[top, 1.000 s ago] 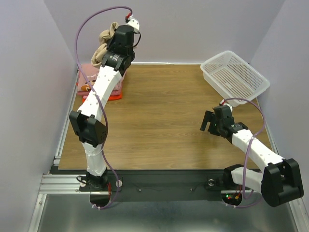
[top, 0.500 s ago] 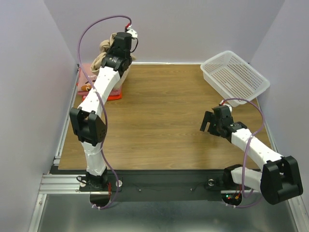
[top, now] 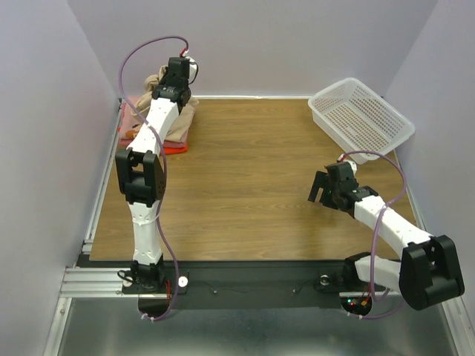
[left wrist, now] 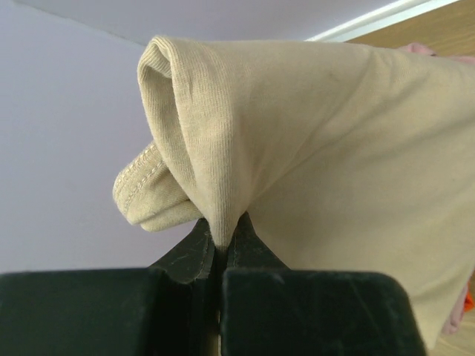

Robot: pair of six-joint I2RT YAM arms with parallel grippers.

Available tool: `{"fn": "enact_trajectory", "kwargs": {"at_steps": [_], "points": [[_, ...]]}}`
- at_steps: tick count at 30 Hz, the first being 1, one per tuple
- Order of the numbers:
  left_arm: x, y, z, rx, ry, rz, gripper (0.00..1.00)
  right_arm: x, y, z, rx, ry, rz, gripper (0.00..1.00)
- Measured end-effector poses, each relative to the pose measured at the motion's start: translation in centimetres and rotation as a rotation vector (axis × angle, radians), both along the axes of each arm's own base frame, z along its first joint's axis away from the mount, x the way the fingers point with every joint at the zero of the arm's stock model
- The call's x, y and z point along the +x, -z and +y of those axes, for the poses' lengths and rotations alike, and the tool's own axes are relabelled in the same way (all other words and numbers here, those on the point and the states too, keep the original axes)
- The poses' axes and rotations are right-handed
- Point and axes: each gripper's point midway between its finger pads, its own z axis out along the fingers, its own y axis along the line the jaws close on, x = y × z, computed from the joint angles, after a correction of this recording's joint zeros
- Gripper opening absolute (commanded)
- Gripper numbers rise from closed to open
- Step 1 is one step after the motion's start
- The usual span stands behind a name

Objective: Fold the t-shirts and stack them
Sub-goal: Neatly place the folded tshirt to the corner

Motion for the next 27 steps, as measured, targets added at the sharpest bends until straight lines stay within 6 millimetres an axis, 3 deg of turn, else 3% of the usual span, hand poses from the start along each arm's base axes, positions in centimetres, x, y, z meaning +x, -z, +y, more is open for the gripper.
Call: {"fn": "enact_trajectory", "kwargs": {"at_steps": [4, 9, 10, 11, 15, 16, 21, 25, 27], "points": [[1.1, 1.2, 1.4, -0.01, -0.014, 0.008, 0.0, 0.0, 0.3, -0.2, -0.012, 0.006, 0.011, 1.0], [2.0, 1.5, 4.0, -0.028, -0.05, -0.012, 0.19, 0.1, 0.5, -0.4, -0.024, 0.013, 0.017, 1.0], [2.1, 1.5, 4.4, -0.031, -0.055, -0.013, 0.25, 0.1, 0.6, -0.4, -0.025, 0.014, 0.019, 1.0], [2.2, 1.7, 4.9, -0.037, -0.063, -0.015, 0.41, 0.1, 0.7, -0.4, -0.028, 0.015, 0.024, 1.0], [2.8, 2.8, 6.3, -0.052, -0.095, -0.015, 0.56, 0.2, 1.0, -0.4, -0.033, 0.015, 0.041, 1.0], [3.1, 3.2, 6.7, -0.065, -0.11, -0.022, 0.98, 0.3, 1.1, -0.4, -0.034, 0.015, 0.044, 1.0], [3.6, 2.9, 7.1, -0.106, -0.139, -0.048, 0.98, 0.6, 1.0, -0.3, -0.032, 0.019, 0.045, 1.0], [3.3, 1.0, 6.3, -0.162, -0.144, -0.102, 0.98, 0.6, 1.0, -0.2, -0.028, 0.02, 0.045, 1.0], [2.4, -1.1, 5.3, -0.2, -0.132, -0.136, 0.98, 0.6, 1.0, -0.2, -0.023, 0.02, 0.043, 1.0]]}}
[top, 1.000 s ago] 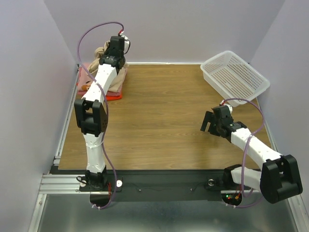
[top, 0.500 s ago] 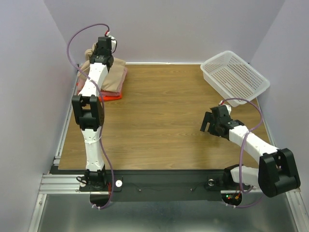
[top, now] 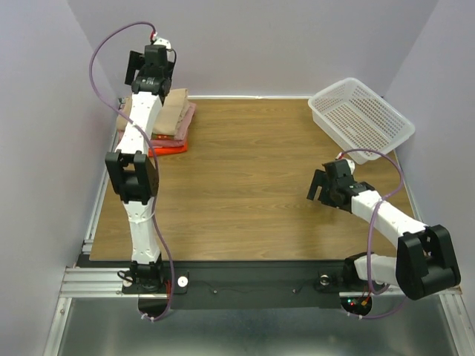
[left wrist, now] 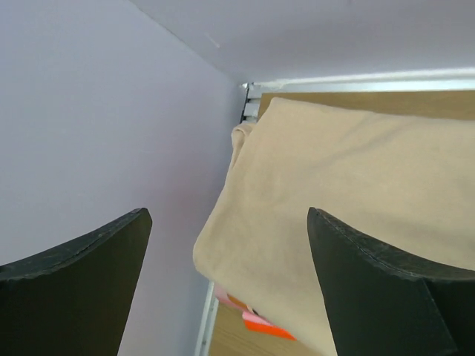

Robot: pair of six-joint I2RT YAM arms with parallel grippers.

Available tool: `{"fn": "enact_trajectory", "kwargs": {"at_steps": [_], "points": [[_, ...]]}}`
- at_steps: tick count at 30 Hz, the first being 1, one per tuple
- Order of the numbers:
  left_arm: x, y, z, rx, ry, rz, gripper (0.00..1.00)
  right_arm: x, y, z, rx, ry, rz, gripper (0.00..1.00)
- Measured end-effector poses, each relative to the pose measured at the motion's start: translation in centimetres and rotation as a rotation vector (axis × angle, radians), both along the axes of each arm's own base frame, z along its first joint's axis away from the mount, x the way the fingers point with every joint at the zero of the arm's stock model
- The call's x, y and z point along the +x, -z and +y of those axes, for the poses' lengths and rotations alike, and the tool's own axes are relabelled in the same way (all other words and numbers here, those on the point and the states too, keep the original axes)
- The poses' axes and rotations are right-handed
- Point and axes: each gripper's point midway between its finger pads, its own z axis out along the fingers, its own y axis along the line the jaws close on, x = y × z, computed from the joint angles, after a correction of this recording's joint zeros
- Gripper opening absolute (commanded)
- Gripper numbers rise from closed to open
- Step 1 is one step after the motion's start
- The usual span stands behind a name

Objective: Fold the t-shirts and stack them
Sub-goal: Neatly place the folded tshirt to the corner

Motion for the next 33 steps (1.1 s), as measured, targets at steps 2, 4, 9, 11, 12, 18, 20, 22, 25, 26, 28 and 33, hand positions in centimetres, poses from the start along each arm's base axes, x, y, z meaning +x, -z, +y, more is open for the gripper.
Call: {"fn": "enact_trajectory", "kwargs": {"at_steps": [2, 4, 9, 11, 12, 18, 20, 22, 25, 26, 28, 33], "points": [[-1.4, -2.4, -1.3, -0.045, 0.012, -0.047, 0.98, 0.0, -0.3, 0.2, 0.009, -0.003, -0.01, 1.0], [-3.1, -6.1, -3.7, -0.106, 0.042, -0.125, 0.98, 0.1, -0.9, 0.3, 0.023, -0.008, -0.03, 1.0], [-10.1, -14.9, -11.3, -0.386, 0.162, -0.334, 0.98, 0.5, -3.7, 1.1, 0.08, -0.03, -0.131, 1.0], [-13.8, -15.7, -13.9, -0.516, 0.21, -0.358, 0.98, 0.5, -4.7, 1.3, 0.099, -0.036, -0.166, 1.0], [-15.4, -16.0, -14.4, -0.564, 0.221, -0.374, 0.98, 0.6, -5.3, 1.5, 0.111, -0.041, -0.186, 1.0], [-27.0, -4.2, -17.3, -0.865, 0.226, -0.234, 0.98, 0.4, -7.1, 2.2, 0.173, -0.051, -0.246, 1.0], [-29.1, 0.1, -17.7, -0.924, 0.193, -0.174, 0.98, 0.3, -7.3, 2.4, 0.186, -0.051, -0.251, 1.0], [-32.0, 7.1, -17.3, -0.933, 0.128, -0.048, 0.98, 0.0, -7.1, 2.4, 0.194, -0.048, -0.251, 1.0], [-34.4, 11.8, -16.1, -0.942, 0.024, 0.031, 0.98, -0.5, -6.4, 2.3, 0.203, -0.033, -0.241, 1.0], [-34.8, 12.2, -15.8, -0.953, 0.004, 0.034, 0.98, -0.7, -6.1, 2.2, 0.206, -0.026, -0.236, 1.0], [-34.8, 11.6, -15.8, -0.98, -0.002, 0.005, 0.98, -1.0, -5.7, 2.2, 0.211, -0.013, -0.227, 1.0], [-34.5, 10.4, -15.5, -1.018, -0.022, -0.059, 0.98, -1.3, -5.4, 2.1, 0.217, -0.005, -0.222, 1.0]]}}
